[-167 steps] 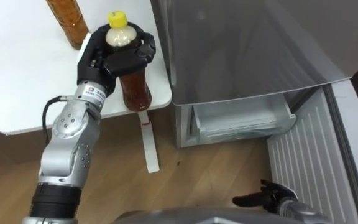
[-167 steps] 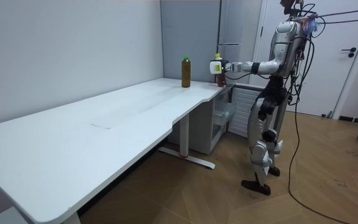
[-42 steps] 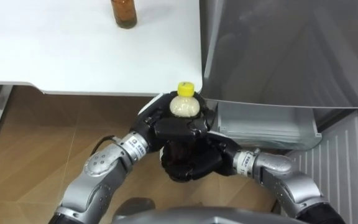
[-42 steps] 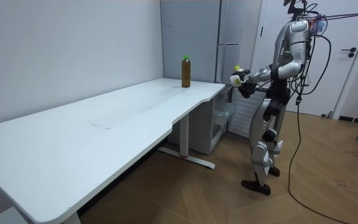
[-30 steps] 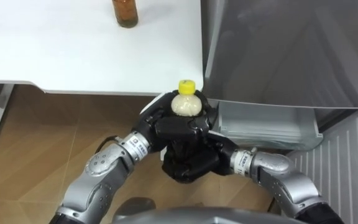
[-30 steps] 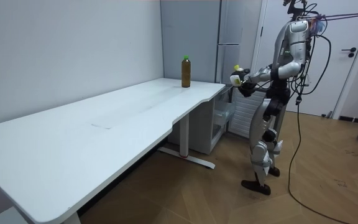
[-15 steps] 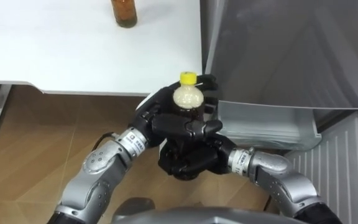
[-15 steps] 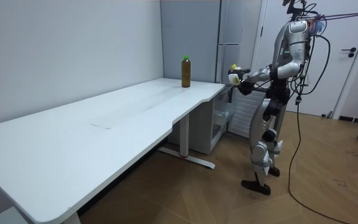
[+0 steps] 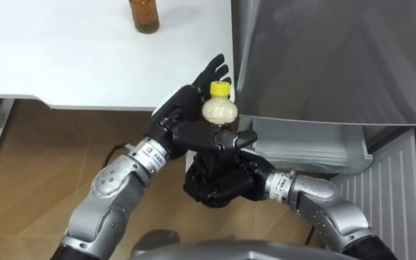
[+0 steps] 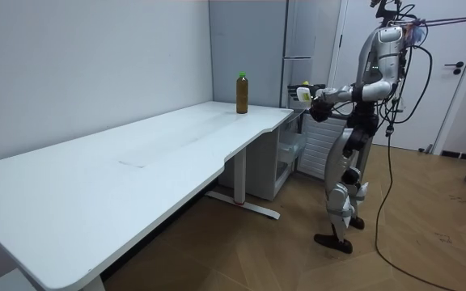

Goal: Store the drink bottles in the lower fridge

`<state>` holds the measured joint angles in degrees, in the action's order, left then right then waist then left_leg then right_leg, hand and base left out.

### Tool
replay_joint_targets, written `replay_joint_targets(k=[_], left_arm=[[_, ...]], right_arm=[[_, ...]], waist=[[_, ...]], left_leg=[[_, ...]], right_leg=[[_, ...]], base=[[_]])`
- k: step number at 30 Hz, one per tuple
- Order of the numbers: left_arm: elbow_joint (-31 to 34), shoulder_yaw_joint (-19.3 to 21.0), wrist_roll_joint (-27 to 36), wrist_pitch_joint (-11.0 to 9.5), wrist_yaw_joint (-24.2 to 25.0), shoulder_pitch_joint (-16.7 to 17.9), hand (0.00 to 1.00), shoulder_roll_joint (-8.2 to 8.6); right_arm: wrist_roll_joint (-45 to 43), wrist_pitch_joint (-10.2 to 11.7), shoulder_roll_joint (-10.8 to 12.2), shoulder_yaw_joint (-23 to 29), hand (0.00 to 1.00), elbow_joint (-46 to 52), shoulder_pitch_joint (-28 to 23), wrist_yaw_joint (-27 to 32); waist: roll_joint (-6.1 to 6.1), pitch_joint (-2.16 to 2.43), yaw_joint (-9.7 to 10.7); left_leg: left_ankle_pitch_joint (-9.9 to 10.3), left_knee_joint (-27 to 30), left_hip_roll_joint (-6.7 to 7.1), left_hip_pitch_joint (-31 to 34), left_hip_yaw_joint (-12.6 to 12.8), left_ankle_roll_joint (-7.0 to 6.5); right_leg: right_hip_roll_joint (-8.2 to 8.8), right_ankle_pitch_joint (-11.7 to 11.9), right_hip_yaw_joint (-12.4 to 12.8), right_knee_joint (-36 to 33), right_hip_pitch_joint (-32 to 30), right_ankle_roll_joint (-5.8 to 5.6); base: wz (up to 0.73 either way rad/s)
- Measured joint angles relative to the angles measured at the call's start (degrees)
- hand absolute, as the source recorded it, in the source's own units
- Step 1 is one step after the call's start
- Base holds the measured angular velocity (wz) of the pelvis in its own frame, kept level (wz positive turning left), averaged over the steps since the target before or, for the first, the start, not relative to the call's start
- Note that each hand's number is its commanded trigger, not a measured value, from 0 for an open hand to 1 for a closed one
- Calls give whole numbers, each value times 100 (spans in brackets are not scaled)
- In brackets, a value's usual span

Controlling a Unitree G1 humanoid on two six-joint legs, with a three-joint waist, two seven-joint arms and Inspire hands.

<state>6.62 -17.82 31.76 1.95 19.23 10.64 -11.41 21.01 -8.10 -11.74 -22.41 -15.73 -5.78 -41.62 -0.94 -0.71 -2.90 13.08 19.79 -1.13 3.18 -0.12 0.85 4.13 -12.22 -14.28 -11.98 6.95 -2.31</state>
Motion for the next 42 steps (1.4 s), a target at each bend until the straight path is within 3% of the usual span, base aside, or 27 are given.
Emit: replay_joint_targets(k=[4, 10, 14, 17, 23, 26, 30, 33, 37, 42], left_arm=[[440, 177, -9, -1, -13, 0, 0, -6], [1141, 340, -102, -30, -20, -5, 0, -45], [1633, 454, -102, -205, -37, -48, 0, -11], [1877, 533, -212, -412, -141, -226, 0, 35], [2298, 793, -957, -710, -418, -241, 0, 72], [2350, 1056, -1383, -815, -784, -260, 0, 97], [2436, 1425, -1877, -1015, -1273, -260, 0, 130], [2655, 1949, -2499, -1346, -1834, -260, 0, 168], [2732, 2371, -2707, -1844, -2685, -246, 0, 167], [2829, 2844, -2869, -2094, -3359, -244, 0, 156]], right_arm=[[-1, 15, -8, 3, 100, 192, -3, -60], [-1, 14, -23, -8, 100, 263, -30, -231], [-21, 14, -23, 9, 100, 263, -172, -230], [-154, 14, -35, 29, 100, 263, -265, -229], [-570, 14, -64, 192, 100, 272, -395, -320], [-573, 31, -85, 325, 100, 272, -438, -320], [-576, 230, -186, 512, 100, 326, -708, -326], [-583, 307, -165, 719, 100, 332, -880, -336], [-571, 496, -166, 809, 100, 328, -1007, -338], [-569, 567, -158, 810, 100, 148, -1114, -367]], waist=[[58, -2, 16], [52, -12, 8], [58, -17, -21], [102, -51, -42], [144, -31, -64], [156, -25, -89], [153, -20, -275], [159, -14, -426], [142, 2, -617], [144, 19, -755]], left_leg=[[0, -17, -1, -5, -2, 0], [0, -37, -2, -84, 4, 1], [0, -31, -2, -88, -8, 1], [0, -29, 0, -87, -13, 1], [0, -23, 0, -96, -18, 2], [0, -7, 0, -135, -16, 1], [-4, -106, 1, -280, -12, 8], [-29, -134, -5, -294, -9, 24], [-43, -200, 1, -402, -20, 30], [-43, -211, 2, -476, -35, 34]], right_leg=[[-2, 0, -1, 5, 29, 0], [-2, 0, -4, 26, 79, 0], [-3, 0, -22, 33, 96, 0], [-3, 0, -34, 33, 111, 0], [-4, -1, -28, 26, 112, -2], [-3, 0, -9, 22, 130, 0], [-4, -1, -5, 32, 235, -1], [-14, 0, -1, 41, 242, -1], [-15, 0, -20, 99, 339, -1], [-20, 3, -44, 145, 410, 4]], base=[[0], [0], [0], [0], [0], [-1], [-1], [-1], [0], [1]])
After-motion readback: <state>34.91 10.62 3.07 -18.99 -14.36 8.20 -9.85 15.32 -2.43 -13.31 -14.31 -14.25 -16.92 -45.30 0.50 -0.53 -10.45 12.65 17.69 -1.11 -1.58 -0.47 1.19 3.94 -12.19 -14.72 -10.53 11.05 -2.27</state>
